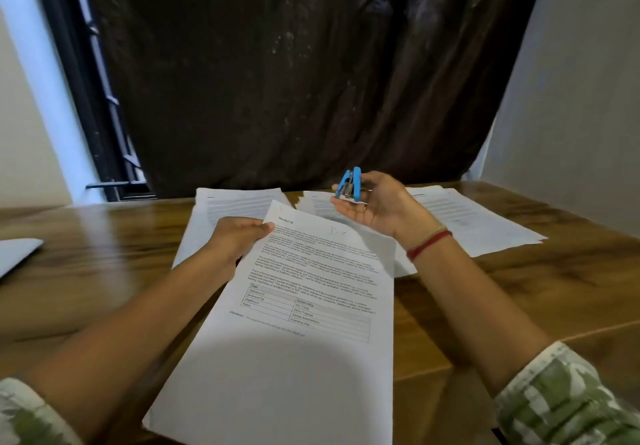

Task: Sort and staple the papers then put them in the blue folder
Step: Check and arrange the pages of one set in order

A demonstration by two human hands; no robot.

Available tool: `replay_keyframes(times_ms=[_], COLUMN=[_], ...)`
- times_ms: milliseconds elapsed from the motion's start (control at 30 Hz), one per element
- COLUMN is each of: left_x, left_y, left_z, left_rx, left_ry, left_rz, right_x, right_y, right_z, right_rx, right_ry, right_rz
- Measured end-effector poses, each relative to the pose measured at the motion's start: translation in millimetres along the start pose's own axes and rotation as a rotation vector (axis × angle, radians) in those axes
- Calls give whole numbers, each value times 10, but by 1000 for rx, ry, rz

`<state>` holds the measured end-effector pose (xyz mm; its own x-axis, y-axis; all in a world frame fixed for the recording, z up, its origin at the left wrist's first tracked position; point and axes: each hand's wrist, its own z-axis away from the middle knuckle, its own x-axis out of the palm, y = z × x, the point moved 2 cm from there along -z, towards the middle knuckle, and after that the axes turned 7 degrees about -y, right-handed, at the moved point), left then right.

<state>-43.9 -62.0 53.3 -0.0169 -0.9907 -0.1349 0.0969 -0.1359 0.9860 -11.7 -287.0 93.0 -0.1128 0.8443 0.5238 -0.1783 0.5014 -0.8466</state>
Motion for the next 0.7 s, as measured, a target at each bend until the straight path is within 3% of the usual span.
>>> replay_keyframes(times_ms=[133,300,500,700], left_x=[-387,-712,-686,-608], left_y=[-154,-372,-421,-471], left_z=[20,-23,-71,-122], left_rx=[-28,-22,40,113], left_ry=[74,103,73,59], left_rz=[56,145,97,-24], right_x=[448,890,1034,1096], right_y=[357,670,949,1122], right_z=[-150,-339,-632,-624], right_rx=[83,87,-146,-257], right_ry=[-68,-40,127,130], right_rz=[-49,133,686,953])
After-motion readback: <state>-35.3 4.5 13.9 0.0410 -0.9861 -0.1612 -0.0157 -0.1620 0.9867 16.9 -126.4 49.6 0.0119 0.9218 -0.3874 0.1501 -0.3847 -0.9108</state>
